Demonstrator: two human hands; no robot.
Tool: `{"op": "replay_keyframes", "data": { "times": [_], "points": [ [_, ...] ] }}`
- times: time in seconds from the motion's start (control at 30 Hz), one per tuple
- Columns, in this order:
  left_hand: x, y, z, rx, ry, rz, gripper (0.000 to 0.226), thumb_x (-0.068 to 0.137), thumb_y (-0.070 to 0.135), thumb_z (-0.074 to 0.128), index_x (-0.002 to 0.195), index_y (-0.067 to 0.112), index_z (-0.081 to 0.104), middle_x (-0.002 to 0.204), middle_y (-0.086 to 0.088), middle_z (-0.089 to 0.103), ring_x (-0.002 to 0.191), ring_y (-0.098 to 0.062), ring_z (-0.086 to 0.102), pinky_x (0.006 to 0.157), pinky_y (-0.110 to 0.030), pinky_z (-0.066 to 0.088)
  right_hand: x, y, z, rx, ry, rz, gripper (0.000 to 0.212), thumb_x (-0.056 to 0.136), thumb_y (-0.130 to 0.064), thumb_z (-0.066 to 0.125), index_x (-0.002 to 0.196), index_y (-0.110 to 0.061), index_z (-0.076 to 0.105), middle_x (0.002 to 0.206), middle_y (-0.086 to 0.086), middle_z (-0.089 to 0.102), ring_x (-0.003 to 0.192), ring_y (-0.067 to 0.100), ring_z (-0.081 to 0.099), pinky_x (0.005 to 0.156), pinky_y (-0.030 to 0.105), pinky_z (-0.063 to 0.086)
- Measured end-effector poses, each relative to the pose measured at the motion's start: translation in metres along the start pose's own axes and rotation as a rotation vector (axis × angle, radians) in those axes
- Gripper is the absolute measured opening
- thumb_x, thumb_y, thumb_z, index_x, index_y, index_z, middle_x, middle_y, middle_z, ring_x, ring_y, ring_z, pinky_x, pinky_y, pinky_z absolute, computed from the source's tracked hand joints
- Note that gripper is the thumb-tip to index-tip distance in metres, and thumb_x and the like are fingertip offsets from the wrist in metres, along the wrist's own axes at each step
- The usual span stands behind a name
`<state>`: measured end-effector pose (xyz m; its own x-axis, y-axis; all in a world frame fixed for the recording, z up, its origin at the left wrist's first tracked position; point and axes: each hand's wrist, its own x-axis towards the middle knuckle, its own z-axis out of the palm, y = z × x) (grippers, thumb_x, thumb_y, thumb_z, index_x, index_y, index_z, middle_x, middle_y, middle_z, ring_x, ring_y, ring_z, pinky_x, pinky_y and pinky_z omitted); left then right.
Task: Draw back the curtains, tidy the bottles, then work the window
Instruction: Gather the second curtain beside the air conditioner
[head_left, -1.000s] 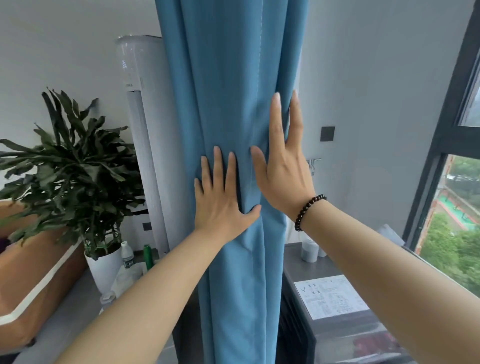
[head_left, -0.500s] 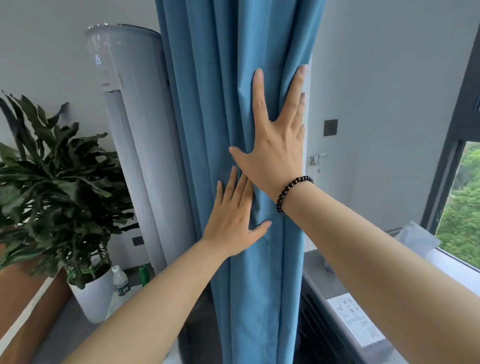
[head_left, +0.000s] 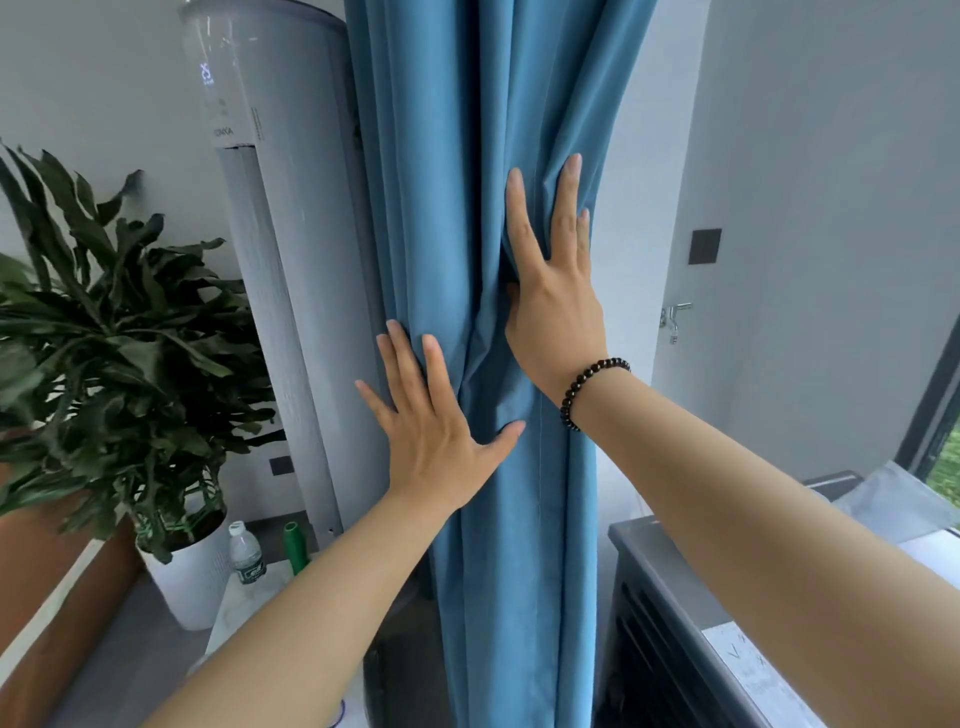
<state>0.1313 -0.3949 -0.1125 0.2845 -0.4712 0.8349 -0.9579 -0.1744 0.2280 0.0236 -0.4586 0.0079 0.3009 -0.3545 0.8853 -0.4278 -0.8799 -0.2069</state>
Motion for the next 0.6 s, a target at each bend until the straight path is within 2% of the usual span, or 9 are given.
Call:
{"op": "replay_keyframes", "data": {
  "times": [0.1, 0.2, 0.43, 0.53, 0.6],
  "points": [
    [0.011, -0.008, 0.01, 0.017, -0.071, 0.007, 0.133, 0.074, 0.075, 0.058, 0.143, 0.015, -0.039, 0.159, -0.015, -0.02, 0.15, -0.04, -0.005, 0.112, -0.072, 0.009, 0.009, 0.006, 0.019, 0.023, -0.023, -0.003, 0.101, 0.067, 0.022, 0.026, 0.152, -0.027, 0.003, 0.159, 0.008, -0.014, 0.145, 0.041, -0.003, 0.103, 0.057, 0.037],
    [0.022, -0.014, 0.02, 0.049, -0.116, 0.011, 0.135, 0.075, 0.071, 0.061, 0.139, 0.018, -0.044, 0.158, -0.007, -0.023, 0.15, -0.036, -0.006, 0.113, -0.07, 0.012, 0.02, 0.014, 0.035, 0.028, 0.008, -0.044, 0.096, 0.073, 0.021, 0.033, 0.152, -0.022, -0.002, 0.159, 0.012, -0.011, 0.145, 0.04, 0.0, 0.109, 0.057, 0.027],
    [0.054, -0.031, 0.056, 0.077, -0.128, -0.005, 0.136, 0.075, 0.069, 0.064, 0.141, 0.014, -0.041, 0.159, -0.009, -0.02, 0.15, -0.038, 0.004, 0.109, -0.072, 0.024, 0.047, 0.037, 0.071, 0.13, -0.062, -0.087, 0.098, 0.075, 0.022, 0.035, 0.152, -0.025, -0.003, 0.159, 0.005, -0.014, 0.145, 0.039, -0.005, 0.11, 0.065, 0.019],
    [0.065, -0.041, 0.074, 0.102, -0.173, -0.02, 0.135, 0.075, 0.072, 0.06, 0.14, 0.014, -0.044, 0.156, -0.008, -0.034, 0.15, -0.037, 0.001, 0.111, -0.071, 0.02, 0.05, 0.047, 0.083, 0.149, -0.123, -0.059, 0.1, 0.077, 0.024, 0.035, 0.151, -0.029, -0.005, 0.159, -0.001, -0.015, 0.145, 0.039, -0.009, 0.111, 0.053, 0.024],
    [0.068, -0.047, 0.084, 0.111, -0.203, -0.05, 0.135, 0.076, 0.074, 0.058, 0.137, 0.014, -0.047, 0.149, -0.005, -0.048, 0.15, -0.037, -0.001, 0.112, -0.069, 0.018, 0.051, 0.051, 0.091, 0.147, -0.159, -0.047, 0.103, 0.075, 0.026, 0.033, 0.149, -0.033, -0.009, 0.158, -0.004, -0.017, 0.144, 0.038, -0.011, 0.106, 0.044, 0.032]
  ]
}}
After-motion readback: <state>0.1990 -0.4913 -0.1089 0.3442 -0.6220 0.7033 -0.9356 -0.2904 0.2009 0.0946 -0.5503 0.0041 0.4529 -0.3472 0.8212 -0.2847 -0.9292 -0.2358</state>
